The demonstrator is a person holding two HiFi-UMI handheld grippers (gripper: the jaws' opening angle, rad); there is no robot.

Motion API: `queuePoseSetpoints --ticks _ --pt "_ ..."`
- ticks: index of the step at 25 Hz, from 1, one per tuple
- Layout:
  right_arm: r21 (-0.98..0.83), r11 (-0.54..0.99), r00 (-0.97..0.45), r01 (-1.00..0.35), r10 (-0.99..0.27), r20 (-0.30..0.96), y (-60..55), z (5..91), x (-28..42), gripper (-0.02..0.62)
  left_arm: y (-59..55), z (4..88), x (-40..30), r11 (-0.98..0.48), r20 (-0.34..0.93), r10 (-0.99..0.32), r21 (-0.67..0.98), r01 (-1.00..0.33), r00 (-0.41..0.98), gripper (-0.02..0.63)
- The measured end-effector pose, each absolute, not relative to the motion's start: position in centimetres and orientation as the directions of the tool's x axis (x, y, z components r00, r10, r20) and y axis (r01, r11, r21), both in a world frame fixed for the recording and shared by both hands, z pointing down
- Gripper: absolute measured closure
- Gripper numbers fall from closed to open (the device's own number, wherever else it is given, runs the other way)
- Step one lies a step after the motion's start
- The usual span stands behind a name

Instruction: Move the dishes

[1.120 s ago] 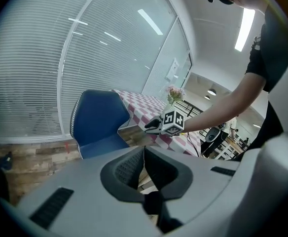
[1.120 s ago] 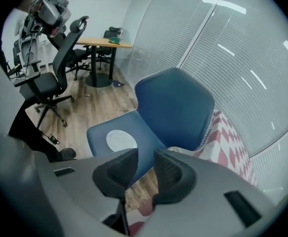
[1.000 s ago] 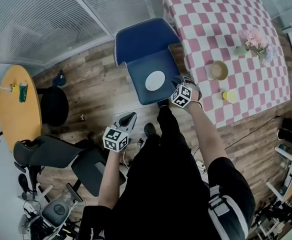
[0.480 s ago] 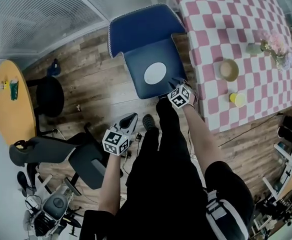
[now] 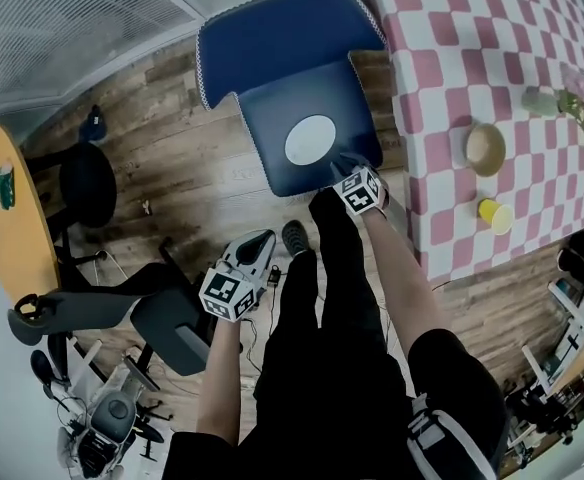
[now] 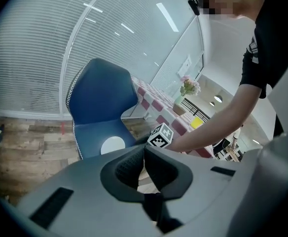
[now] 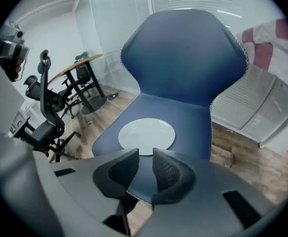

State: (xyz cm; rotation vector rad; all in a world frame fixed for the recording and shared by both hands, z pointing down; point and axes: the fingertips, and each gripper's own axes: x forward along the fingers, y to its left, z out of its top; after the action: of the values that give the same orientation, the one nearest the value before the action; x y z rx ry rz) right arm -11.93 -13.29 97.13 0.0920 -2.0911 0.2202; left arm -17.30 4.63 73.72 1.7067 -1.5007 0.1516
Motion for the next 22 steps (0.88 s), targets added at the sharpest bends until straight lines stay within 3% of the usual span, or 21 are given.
queuePoseSetpoints --ticks 8,14,22 --pt "-0.324 0.864 -0.598 -0.385 0.033 0.801 -15.2 103.1 -12.8 0.497 5.3 79.3 -17.0 0.080 0.603 -0.734 0.531 -0.843 0.311 0.581" --pt "-0.581 0.608 -0.689 -0.542 0.075 0.721 -15.7 106.4 -13.8 0.483 5.3 80.9 -17.4 0.091 0.608 -0.730 0.539 -0.837 0.312 0.581" --pt "-0.723 0.369 -0.751 -0.584 0.093 0.654 -15.8 108.2 -15.1 0.453 4.9 80.7 -18.6 0.089 0.595 -0.743 0.540 -0.837 0.305 0.581"
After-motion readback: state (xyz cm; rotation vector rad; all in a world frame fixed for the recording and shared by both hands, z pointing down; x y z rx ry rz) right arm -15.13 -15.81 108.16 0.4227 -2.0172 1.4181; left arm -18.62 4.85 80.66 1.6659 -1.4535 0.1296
